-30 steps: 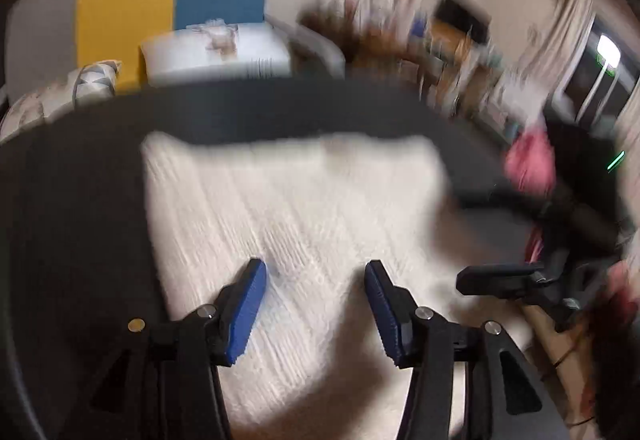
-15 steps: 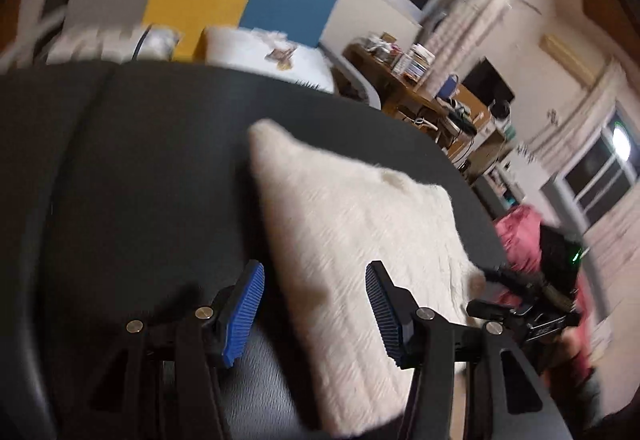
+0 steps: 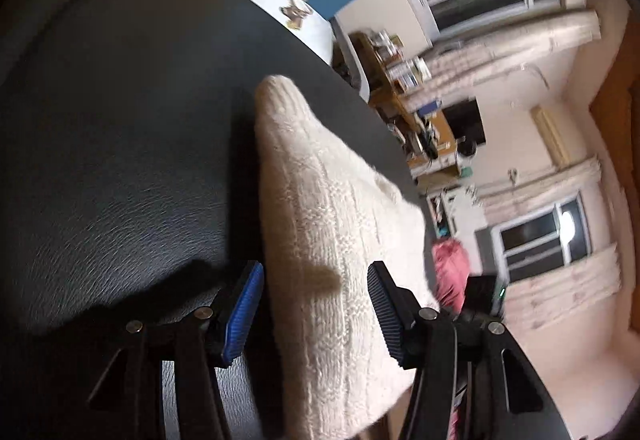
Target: Fold clothes
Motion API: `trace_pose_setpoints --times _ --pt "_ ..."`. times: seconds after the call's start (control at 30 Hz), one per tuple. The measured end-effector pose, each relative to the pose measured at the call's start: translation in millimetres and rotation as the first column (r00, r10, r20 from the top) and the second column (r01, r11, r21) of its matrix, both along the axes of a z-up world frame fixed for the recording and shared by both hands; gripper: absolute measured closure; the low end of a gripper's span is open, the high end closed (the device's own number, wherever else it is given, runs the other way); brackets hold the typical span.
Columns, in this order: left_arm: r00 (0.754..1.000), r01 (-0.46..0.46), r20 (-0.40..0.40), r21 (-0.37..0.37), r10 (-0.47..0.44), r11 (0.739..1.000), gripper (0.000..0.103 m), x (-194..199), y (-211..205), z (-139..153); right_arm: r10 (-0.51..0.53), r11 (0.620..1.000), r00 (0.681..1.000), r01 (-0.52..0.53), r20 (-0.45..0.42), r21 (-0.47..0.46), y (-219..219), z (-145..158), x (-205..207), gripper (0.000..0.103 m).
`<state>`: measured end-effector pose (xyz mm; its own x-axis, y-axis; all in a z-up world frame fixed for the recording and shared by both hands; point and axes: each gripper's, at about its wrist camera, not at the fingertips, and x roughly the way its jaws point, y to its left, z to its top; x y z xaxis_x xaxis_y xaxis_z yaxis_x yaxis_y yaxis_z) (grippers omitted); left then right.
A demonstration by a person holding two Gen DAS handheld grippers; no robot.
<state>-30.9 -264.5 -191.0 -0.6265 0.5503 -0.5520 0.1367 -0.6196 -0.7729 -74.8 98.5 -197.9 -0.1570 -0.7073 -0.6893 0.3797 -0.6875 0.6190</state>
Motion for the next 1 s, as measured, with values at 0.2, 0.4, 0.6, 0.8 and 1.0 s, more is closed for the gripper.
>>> trace_pose_setpoints --times 0.2,0.4,0.6,0.8,1.0 --pt "1.0 0.005 0.017 0.08 -0.006 0.997 0.046 -8.8 -3.1 -15.6 0.073 0.995 0.997 -0.072 0.022 -0.063 -41.8 -3.7 -14.5 0.0" --pt "1.0 0.014 0.004 0.084 -0.015 0.996 0.04 -20.3 0.2 -22.4 0.131 0.991 0.991 -0.131 -0.013 0.006 -71.1 -2.8 -15.3 0.0" --pt "0.997 0.071 0.015 0.013 -0.071 0.997 0.032 -29.5 17.6 -18.1 0.183 0.981 0.982 -0.179 -0.053 0.072 -85.3 -1.7 -11.3 0.0" --pt "0.995 0.09 0.034 0.058 -0.092 0.994 0.045 -30.5 17.4 -21.3 0.151 0.988 0.988 -0.149 -0.038 0.047 -73.4 -4.8 -11.4 0.01" --pt "0.996 0.026 -0.079 -0.095 -0.034 0.995 0.063 -6.5 35.1 5.1 0.125 0.992 0.988 -0.122 -0.094 0.042 -63.7 -1.6 0.2 0.04"
